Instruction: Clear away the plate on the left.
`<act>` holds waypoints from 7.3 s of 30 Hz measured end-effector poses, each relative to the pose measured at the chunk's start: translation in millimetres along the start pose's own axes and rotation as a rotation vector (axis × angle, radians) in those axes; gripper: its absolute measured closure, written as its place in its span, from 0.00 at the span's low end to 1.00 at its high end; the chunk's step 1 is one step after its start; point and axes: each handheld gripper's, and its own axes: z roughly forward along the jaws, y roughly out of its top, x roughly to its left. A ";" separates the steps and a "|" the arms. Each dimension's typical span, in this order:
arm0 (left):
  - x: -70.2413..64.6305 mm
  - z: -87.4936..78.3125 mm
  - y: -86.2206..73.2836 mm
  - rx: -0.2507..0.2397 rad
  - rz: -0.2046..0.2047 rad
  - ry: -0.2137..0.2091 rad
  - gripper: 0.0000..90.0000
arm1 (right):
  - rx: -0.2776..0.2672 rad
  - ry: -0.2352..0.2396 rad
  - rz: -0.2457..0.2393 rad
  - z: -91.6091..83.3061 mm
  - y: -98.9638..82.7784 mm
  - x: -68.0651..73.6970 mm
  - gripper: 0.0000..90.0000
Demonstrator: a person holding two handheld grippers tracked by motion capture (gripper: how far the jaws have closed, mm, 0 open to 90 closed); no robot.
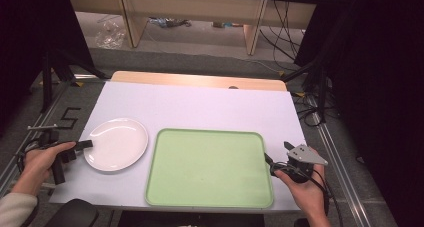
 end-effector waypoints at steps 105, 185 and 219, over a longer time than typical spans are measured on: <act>-49.8 -0.2 10.4 -0.180 -0.142 -0.329 0.96 | -0.005 -0.012 -0.009 -0.7 0.5 -1.3 0.25; -93.5 24.5 17.6 -0.140 -0.116 -0.384 0.96 | -0.013 -0.017 -0.008 -1.9 0.3 -1.5 0.25; -106.7 33.1 17.9 -0.123 -0.105 -0.407 0.96 | -0.005 -0.015 -0.008 -2.6 0.4 -1.8 0.25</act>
